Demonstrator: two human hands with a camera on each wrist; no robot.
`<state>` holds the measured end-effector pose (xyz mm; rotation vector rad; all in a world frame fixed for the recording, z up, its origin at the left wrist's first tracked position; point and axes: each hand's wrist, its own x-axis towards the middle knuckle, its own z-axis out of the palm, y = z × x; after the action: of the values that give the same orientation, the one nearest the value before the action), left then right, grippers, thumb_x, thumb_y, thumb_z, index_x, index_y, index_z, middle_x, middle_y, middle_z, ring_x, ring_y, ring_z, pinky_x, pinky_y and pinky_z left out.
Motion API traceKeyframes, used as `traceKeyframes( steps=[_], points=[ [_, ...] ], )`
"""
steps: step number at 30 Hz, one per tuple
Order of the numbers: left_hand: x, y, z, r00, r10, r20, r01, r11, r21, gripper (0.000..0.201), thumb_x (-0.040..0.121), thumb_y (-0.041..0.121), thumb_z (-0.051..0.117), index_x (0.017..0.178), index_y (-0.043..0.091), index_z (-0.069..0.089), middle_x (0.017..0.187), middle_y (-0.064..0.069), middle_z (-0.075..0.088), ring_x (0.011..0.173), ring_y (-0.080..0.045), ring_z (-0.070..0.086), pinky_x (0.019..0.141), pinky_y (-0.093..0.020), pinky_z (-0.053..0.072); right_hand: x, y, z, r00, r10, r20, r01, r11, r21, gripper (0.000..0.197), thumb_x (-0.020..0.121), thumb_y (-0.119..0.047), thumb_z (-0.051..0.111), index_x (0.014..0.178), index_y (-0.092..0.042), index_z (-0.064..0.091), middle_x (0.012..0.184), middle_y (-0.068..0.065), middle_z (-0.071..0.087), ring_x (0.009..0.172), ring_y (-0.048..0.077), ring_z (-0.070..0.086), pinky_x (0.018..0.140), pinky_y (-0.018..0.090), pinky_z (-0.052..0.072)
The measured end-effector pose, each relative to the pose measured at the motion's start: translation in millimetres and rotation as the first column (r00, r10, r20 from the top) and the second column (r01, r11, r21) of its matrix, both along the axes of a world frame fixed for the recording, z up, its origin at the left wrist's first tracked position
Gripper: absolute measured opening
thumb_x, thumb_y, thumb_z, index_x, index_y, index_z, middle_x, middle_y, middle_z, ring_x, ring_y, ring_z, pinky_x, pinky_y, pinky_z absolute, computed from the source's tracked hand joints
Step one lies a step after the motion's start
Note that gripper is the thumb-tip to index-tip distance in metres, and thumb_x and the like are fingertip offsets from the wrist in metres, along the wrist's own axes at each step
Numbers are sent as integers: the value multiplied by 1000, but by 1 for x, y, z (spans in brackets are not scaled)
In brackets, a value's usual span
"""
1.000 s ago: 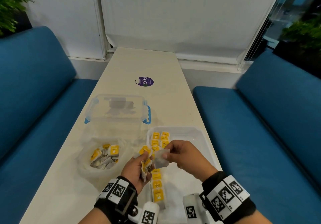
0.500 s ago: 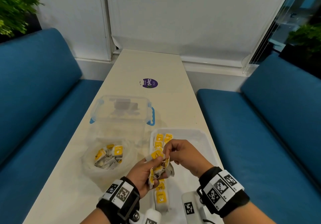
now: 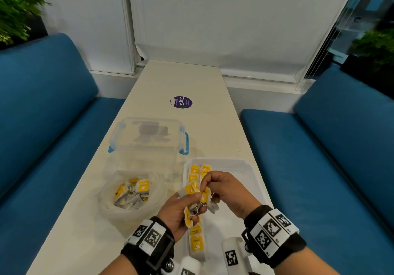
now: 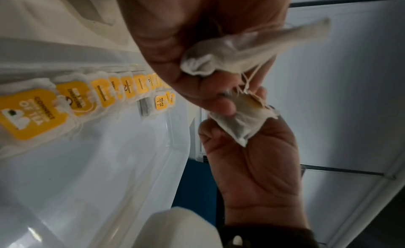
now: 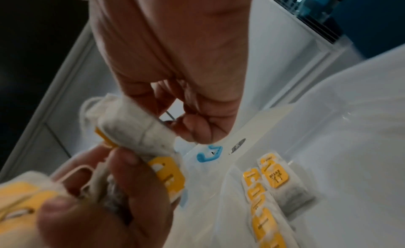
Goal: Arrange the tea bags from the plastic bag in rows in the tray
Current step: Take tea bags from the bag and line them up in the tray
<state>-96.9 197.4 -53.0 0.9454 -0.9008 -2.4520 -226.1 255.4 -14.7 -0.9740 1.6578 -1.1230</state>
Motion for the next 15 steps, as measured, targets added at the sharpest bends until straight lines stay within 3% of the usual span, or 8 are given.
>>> traceKeyframes(
  steps=[3, 5, 6, 8, 9, 12, 15],
  points=[
    [-2, -1, -1, 999, 47, 5, -47, 999, -13, 9, 87, 4, 55, 82, 5, 62, 59, -9, 65, 46, -14, 60, 33, -15, 36, 6, 1, 7, 993, -119, 10, 119, 993, 2, 28, 86, 1, 45, 82, -16, 66, 59, -4, 52, 51, 8, 43, 46, 18, 34],
    [-2, -2, -2, 997, 72, -2, -72, 997, -30, 12, 87, 4, 54, 79, 7, 62, 58, -8, 65, 46, -11, 60, 33, -14, 36, 10, 2, 7, 984, -178, 10, 178, 984, -2, 9, 90, -15, 54, 96, -16, 61, 63, -3, 53, 51, 7, 48, 46, 16, 35],
    [-3, -2, -2, 996, 86, -2, -86, 995, -43, 13, 87, 5, 54, 78, 8, 63, 57, -7, 65, 46, -11, 60, 33, -14, 36, 11, 3, 4, 982, -183, -36, 184, 983, 6, 13, 88, -24, 61, 98, -16, 58, 64, -4, 52, 52, 5, 49, 47, 15, 36],
    [-2, -2, -1, 994, 109, 7, -108, 992, -71, 13, 86, 5, 56, 76, 8, 63, 55, -5, 63, 46, -11, 58, 34, -15, 35, 12, 5, -4, 971, -156, -181, 164, 986, 32, 26, 78, -27, 75, 96, -18, 58, 66, -5, 48, 56, 5, 46, 51, 14, 36],
    [-2, -2, -1, 993, 121, 11, -120, 990, -77, 13, 86, 5, 57, 75, 8, 63, 54, -4, 62, 45, -11, 57, 34, -15, 35, 12, 5, -6, 960, -143, -242, 159, 986, 47, 24, 75, -22, 77, 91, -19, 60, 66, -5, 47, 57, 6, 44, 51, 13, 36],
    [-2, -4, -3, 987, 153, 42, -150, 987, -59, 12, 86, 10, 59, 76, 3, 61, 55, -6, 59, 44, -11, 56, 33, -14, 35, 6, 9, -8, 951, -160, -265, 179, 983, 50, 21, 77, -4, 73, 69, -20, 62, 66, -3, 56, 54, 1, 49, 50, 7, 38],
    [2, -7, -7, 981, 175, 87, -173, 984, -27, 11, 87, 10, 59, 78, 4, 61, 60, -6, 62, 45, -12, 61, 32, -15, 37, -9, 11, -5, 933, -224, -281, 242, 970, 33, 27, 77, 2, 71, 64, -19, 61, 62, -6, 57, 46, -4, 51, 45, 5, 36]
  ],
)
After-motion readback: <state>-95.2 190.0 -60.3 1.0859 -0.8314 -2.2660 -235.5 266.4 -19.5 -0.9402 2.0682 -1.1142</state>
